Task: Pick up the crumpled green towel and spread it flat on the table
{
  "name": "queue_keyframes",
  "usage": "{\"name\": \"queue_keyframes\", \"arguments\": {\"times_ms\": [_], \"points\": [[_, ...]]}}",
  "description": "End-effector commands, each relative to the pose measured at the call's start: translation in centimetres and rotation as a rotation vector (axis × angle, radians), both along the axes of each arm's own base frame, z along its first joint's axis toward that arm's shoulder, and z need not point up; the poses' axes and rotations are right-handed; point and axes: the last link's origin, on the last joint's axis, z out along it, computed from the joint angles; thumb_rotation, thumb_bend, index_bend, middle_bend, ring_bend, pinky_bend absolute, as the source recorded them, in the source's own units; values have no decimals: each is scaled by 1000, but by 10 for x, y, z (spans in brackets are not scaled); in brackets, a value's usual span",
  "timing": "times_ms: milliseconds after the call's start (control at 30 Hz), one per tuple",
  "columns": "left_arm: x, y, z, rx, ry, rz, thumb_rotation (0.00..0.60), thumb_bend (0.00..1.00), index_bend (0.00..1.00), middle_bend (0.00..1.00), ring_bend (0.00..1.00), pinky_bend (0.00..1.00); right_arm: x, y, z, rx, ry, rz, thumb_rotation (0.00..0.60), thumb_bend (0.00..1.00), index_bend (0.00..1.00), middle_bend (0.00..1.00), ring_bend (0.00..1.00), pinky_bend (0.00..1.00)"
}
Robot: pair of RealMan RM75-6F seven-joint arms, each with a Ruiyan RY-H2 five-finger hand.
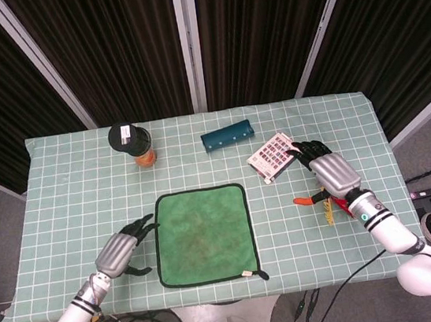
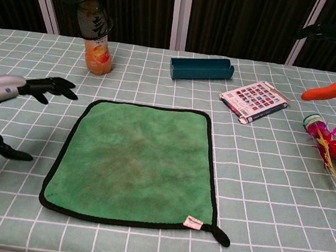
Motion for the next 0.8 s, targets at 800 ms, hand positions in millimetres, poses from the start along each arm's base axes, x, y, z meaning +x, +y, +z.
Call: {"name": "queue_keyframes", "arguments": {"times_ms": [800], "points": [[-71, -58, 130, 572, 245, 348, 600, 128, 206, 130, 114, 196, -100, 121, 44, -249, -8, -120, 600, 66, 116, 19, 0, 0]]}}
